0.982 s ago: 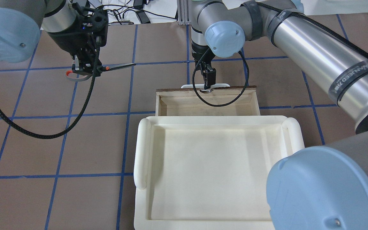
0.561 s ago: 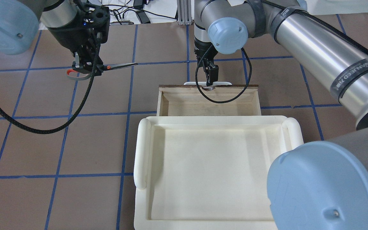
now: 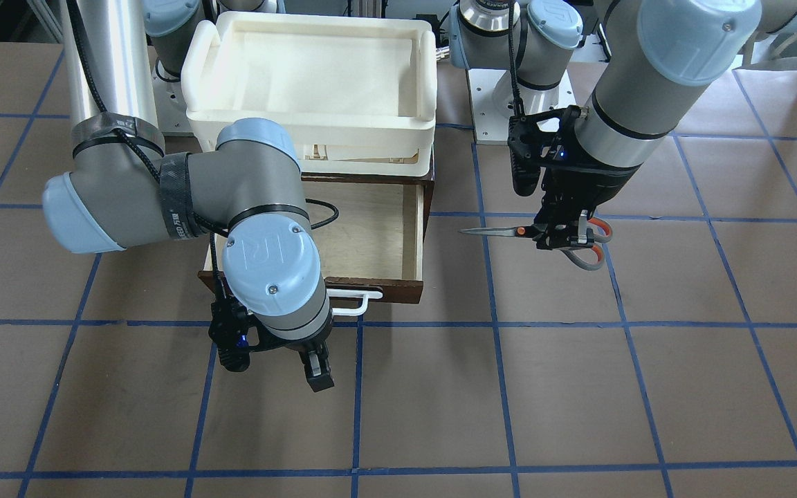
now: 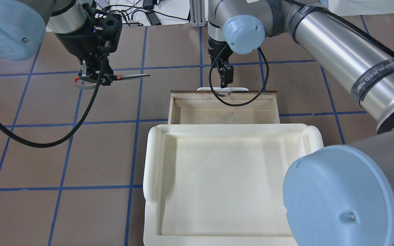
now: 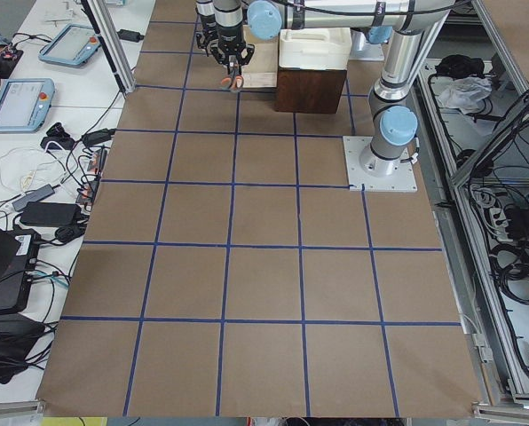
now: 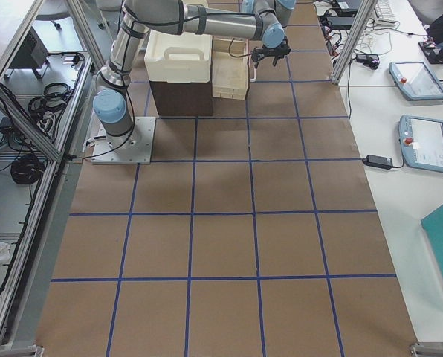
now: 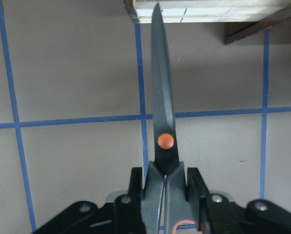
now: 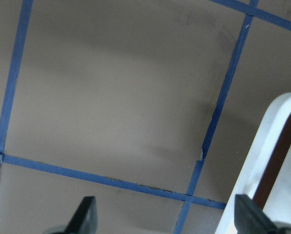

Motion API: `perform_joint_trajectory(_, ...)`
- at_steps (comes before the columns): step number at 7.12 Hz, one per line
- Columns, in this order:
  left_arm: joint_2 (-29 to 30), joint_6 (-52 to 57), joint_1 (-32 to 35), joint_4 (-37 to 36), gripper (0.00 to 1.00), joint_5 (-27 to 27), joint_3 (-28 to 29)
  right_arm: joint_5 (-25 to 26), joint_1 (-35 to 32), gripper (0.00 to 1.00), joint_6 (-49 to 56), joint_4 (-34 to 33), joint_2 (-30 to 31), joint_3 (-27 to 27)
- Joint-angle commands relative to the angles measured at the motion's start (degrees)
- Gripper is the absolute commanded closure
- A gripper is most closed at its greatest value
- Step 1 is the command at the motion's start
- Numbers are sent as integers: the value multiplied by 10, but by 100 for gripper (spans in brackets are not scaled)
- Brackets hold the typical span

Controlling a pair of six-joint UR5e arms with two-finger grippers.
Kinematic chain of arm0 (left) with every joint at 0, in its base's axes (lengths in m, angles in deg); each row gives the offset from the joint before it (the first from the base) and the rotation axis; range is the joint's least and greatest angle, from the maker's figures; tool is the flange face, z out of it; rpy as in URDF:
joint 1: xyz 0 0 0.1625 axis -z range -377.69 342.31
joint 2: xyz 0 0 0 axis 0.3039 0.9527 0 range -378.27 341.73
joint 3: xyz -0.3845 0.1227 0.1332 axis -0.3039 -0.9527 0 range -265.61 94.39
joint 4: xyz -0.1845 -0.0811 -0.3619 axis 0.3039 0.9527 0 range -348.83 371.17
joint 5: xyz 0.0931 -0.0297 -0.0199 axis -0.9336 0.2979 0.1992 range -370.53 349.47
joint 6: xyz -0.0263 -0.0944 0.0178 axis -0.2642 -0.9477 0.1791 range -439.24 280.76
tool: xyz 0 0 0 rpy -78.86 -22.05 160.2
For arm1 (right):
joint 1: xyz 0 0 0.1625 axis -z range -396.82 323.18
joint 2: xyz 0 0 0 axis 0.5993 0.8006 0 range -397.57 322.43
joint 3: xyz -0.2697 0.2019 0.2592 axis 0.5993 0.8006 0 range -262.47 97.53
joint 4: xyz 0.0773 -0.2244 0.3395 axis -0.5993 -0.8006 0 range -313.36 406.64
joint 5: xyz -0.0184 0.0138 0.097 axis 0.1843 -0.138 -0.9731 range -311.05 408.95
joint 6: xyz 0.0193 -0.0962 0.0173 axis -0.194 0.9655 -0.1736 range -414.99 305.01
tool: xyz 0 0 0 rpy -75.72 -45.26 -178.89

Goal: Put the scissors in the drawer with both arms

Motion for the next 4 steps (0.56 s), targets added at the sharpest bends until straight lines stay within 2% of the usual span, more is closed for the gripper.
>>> perform_joint_trajectory(1,2,-3,0,-3,100,4,2,1,0,0,7,0,-4,5)
perform_joint_trajectory(4,6,-14,0,-4,100,0,2,14,1,0,-8,47,11,4)
